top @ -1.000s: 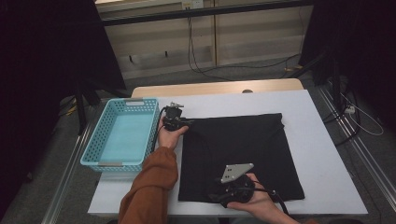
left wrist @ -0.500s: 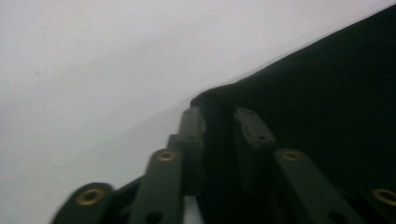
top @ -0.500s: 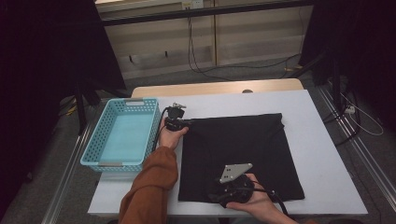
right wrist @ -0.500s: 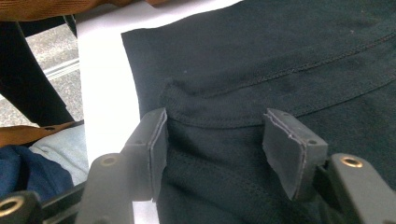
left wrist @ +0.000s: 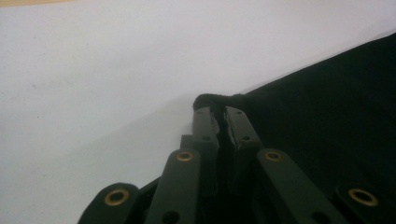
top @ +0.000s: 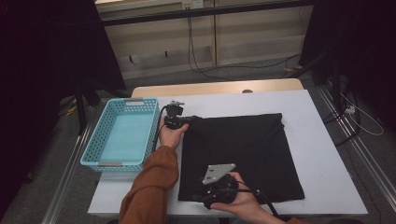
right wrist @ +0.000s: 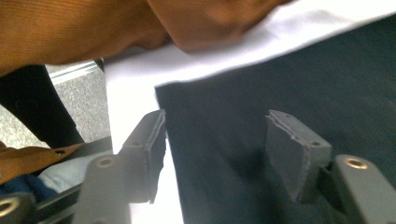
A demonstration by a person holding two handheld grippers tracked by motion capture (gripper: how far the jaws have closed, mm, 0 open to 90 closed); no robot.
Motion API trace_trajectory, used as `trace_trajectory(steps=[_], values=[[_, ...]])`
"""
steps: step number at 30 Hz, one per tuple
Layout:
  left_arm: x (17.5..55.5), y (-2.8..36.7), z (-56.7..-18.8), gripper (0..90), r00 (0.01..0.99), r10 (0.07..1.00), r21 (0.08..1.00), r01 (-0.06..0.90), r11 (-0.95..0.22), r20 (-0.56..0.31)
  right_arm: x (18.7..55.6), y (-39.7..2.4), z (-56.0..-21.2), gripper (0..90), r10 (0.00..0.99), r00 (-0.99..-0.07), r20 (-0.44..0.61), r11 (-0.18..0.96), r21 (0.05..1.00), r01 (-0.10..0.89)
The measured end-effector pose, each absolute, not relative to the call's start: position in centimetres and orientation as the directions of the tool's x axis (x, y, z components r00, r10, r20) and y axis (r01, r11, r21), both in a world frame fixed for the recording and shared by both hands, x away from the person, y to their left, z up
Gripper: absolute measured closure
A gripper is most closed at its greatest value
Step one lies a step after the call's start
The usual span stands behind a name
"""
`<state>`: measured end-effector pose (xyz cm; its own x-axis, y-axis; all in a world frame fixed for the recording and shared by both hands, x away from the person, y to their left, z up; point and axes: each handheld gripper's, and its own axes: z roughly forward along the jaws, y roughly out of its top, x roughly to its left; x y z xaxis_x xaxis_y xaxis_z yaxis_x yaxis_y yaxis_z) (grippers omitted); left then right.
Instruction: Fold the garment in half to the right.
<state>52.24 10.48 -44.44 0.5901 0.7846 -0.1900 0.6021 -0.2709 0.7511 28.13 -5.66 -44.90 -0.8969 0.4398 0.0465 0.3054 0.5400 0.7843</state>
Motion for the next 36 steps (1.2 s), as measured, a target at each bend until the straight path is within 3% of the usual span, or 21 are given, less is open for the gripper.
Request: trace_trajectory(steps=[5,15,25,36], values=[[52.2,10.7,-44.3,84.0,0.591,0.784,0.743,0.609,-0.278,-0.191,28.0,-2.3,-45.7,49.0,0.369,-0.929,0.026,0.598,0.758,0.259],[52.1,10.8,-44.1,84.0,0.584,0.787,0.747,0.611,-0.263,-0.200,27.1,-0.4,-46.6,49.6,0.380,-0.924,-0.044,0.639,0.735,0.228],[52.2,10.8,-44.1,84.0,0.575,0.790,0.743,0.620,-0.252,-0.213,27.0,0.0,-46.1,86.3,0.463,-0.883,-0.071,0.642,0.714,0.279],[51.9,10.6,-43.6,83.9,0.580,0.782,0.754,0.613,-0.235,-0.227,26.0,-3.1,-45.3,87.4,0.519,-0.855,0.003,0.543,0.771,0.332]])
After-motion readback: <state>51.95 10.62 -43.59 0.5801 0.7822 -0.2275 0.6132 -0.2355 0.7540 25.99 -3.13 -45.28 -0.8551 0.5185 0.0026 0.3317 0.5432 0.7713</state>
